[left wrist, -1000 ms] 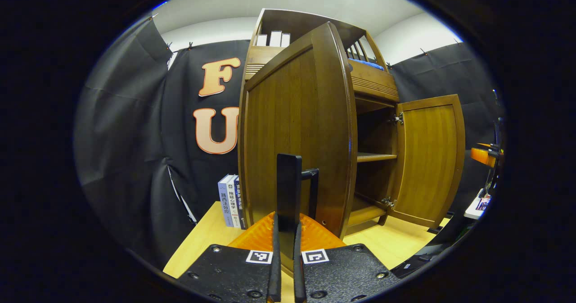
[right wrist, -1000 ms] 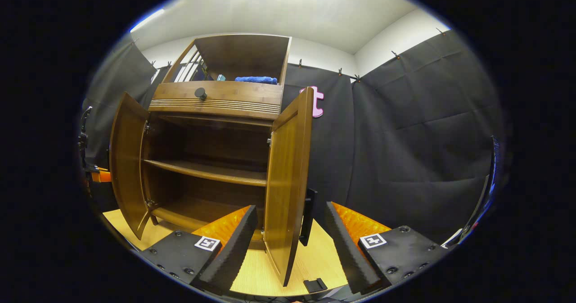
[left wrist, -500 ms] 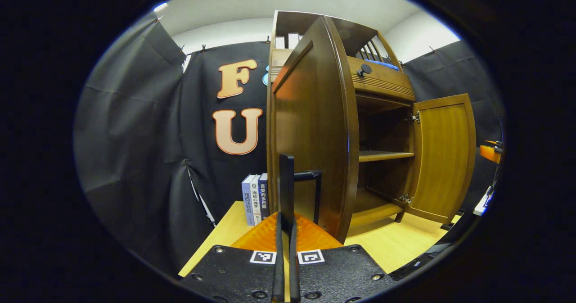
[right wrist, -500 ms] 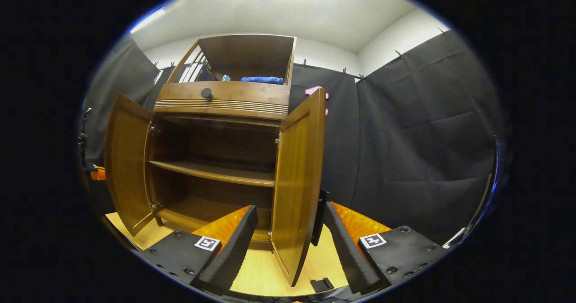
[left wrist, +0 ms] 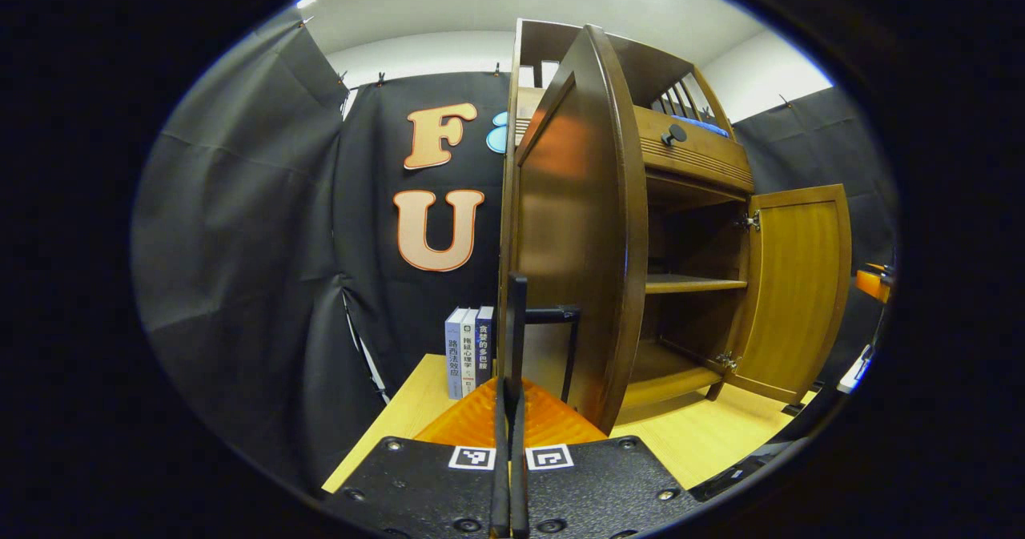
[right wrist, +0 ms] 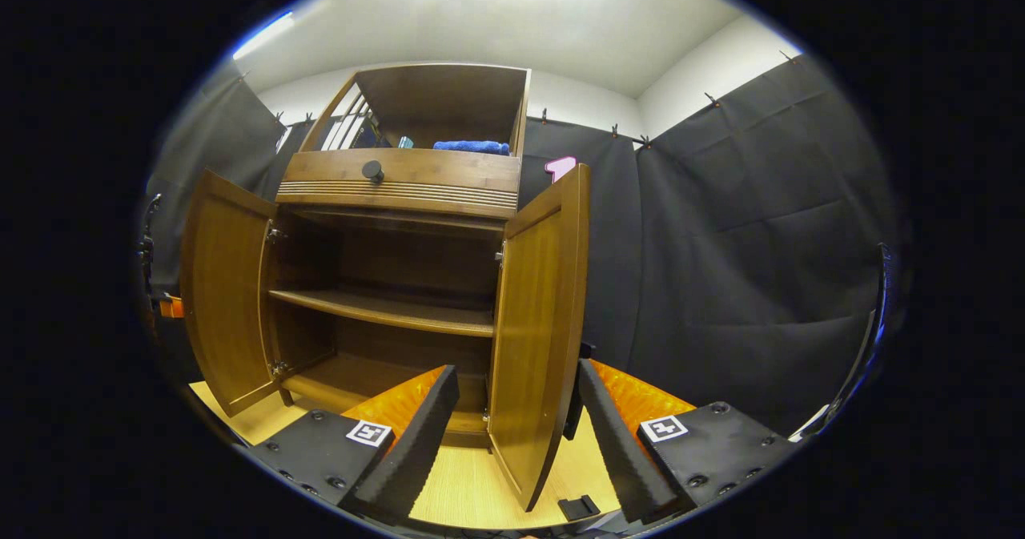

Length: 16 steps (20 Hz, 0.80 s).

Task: Open the right door of the double-door shoe cabinet with the right hand, and open the left door with the left hand.

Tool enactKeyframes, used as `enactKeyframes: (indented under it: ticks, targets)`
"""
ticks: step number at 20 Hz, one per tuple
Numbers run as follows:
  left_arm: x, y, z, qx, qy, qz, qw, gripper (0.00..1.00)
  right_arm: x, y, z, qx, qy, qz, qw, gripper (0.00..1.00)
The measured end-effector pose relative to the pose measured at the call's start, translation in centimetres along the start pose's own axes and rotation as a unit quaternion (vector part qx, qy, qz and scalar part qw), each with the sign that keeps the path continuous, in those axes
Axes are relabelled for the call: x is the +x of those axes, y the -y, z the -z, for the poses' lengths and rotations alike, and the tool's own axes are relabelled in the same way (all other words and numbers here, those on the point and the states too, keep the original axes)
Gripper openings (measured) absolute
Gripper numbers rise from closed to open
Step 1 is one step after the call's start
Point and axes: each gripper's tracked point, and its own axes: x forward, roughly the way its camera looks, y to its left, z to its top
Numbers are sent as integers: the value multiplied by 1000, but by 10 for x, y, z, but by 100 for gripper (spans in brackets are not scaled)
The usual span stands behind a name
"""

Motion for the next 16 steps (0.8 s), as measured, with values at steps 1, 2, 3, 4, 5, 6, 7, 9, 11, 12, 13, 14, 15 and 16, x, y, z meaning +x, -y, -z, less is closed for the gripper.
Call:
enactKeyframes:
  ticks: [1,2,3,4,5,6,7,9,11,12,13,14,15,16]
  targets:
    - [1,-4,1,1,1,-2,1000,1,0,-1,2,0,-2,-2,1000,94]
    - [0,-6,2,-1,1,-3,1000,2,-1,-2,2,2,-4,-3,1000,94]
    - [0,-6,3,-4,1,-1,1000,0,0,-3,3,2,-6,-4,1000,94]
    - [-1,-6,3,-3,0,0,1000,0,0,-2,4,3,-7,-4,1000,94]
    - [-1,-6,4,-1,-2,1,1000,0,1,-2,5,4,-8,-4,1000,94]
    - [-3,-8,5,-1,-4,1,1000,0,2,-2,6,5,-9,-4,1000,94]
    - [-5,-9,7,-4,-7,1,1000,0,3,-2,7,6,-10,-3,1000,94]
    - [-12,-10,10,-12,-12,1,1000,0,6,1,11,10,-16,1,1000,94]
    - [-19,-8,13,-14,-18,-1,1000,0,9,3,16,13,-25,2,1000,94]
    - [-23,-9,13,-15,-21,-3,1000,2,10,5,17,14,-29,4,999,94]
    - [-34,-7,18,-17,-25,-4,1000,0,11,7,19,13,-33,7,999,94]
    - [-38,-9,19,-18,-30,-9,999,0,12,10,18,12,-33,11,999,94]
    - [-41,-12,18,-21,-29,-15,999,2,12,14,14,13,-28,15,999,96]
    - [-44,-13,16,-27,-28,-21,999,2,14,19,11,17,-23,21,999,98]
